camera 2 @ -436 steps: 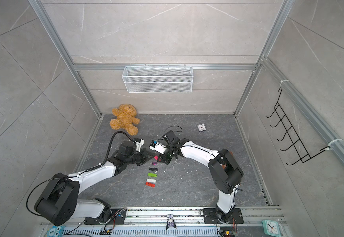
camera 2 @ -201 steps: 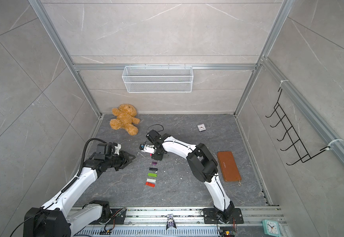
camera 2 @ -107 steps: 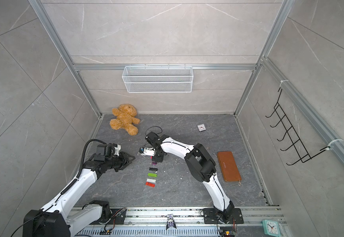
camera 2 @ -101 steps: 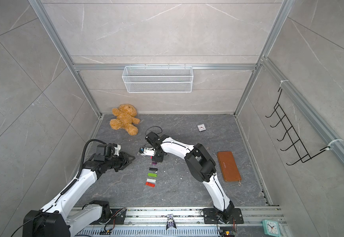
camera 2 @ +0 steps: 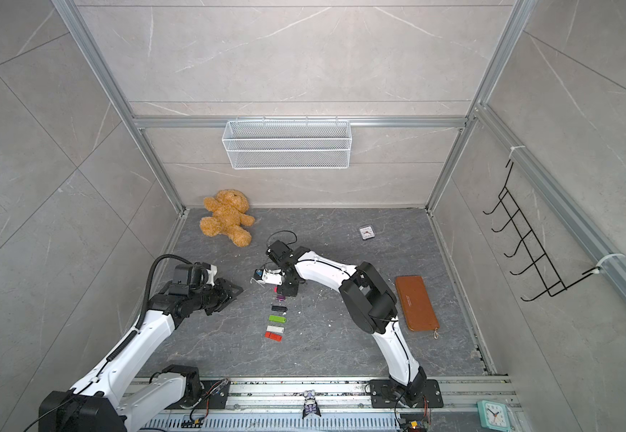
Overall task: Close the usb drive cover
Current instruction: Place the USB drive at the center of the board, then reset both arms
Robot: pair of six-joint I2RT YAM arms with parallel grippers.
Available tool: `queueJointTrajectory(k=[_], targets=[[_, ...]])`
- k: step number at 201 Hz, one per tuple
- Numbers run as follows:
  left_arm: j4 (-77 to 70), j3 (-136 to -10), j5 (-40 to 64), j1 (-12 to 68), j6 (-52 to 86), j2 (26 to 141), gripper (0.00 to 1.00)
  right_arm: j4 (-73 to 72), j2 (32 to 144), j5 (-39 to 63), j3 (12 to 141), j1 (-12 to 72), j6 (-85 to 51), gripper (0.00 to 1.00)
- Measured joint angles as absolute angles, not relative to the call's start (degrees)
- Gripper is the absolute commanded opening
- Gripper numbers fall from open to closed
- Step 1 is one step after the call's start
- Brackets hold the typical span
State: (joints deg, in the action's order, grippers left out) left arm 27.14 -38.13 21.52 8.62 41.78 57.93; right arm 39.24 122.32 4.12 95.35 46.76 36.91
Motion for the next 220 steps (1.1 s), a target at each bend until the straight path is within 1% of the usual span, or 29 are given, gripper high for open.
queueJointTrajectory(k=[15,30,48,59,70,78,94,101,107,109,128,150,182,198,220], targets=[[29.3,-40.6,17.0,8.3,39.3,58.0,0.38,37.8,118.1,5.0,91.9,45.9,35.0,0.41],[30.1,-43.3,10.5,8.0,36.1,58.0,0.37,35.2,112.5,6.1,87.0,43.2,32.2,0.43],[28.8,-44.2,1.7,7.7,31.2,57.9,0.38,30.0,104.3,5.8,78.6,37.0,27.3,0.44],[26.7,-43.2,-3.4,7.4,27.7,57.8,0.4,26.3,99.8,4.3,73.0,32.7,24.6,0.46],[22.8,-40.7,-8.1,7.2,24.0,57.5,0.45,21.7,95.6,1.8,66.8,28.6,22.0,0.5],[19.2,-38.3,-11.3,7.0,21.3,57.3,0.48,18.6,93.2,-0.4,62.4,26.3,20.1,0.56],[9.1,-31.8,-17.0,6.3,15.5,58.2,0.5,11.6,89.3,-4.5,53.5,22.8,16.3,0.73],[4.3,-29.0,-18.6,5.8,13.3,59.4,0.5,8.4,88.1,-5.9,50.0,21.6,15.1,0.83],[0.8,-27.0,-19.5,5.1,12.0,60.9,0.5,5.8,87.4,-7.0,47.2,20.6,13.8,0.98],[-0.4,-26.3,-19.7,4.9,11.6,61.4,0.51,5.1,87.2,-7.1,46.7,20.4,13.9,1.0],[-11.5,-21.5,-20.8,2.8,8.4,68.5,0.5,-3.8,86.7,-9.8,40.3,17.6,11.9,1.0],[-20.3,-20.2,-20.5,1.6,6.2,74.6,0.5,-14.2,86.8,-10.7,35.0,15.1,10.2,1.0],[-39.4,-18.7,-15.3,0.7,3.2,82.2,0.49,-26.9,85.9,-9.0,29.1,11.8,8.1,1.0],[-43.0,-18.2,-12.5,0.6,1.9,85.3,0.5,-32.1,84.0,-8.1,25.4,10.6,7.1,1.0],[-44.9,-18.2,-8.5,-0.2,0.9,85.7,0.53,-38.6,82.6,-6.0,21.8,8.5,5.3,1.0]])
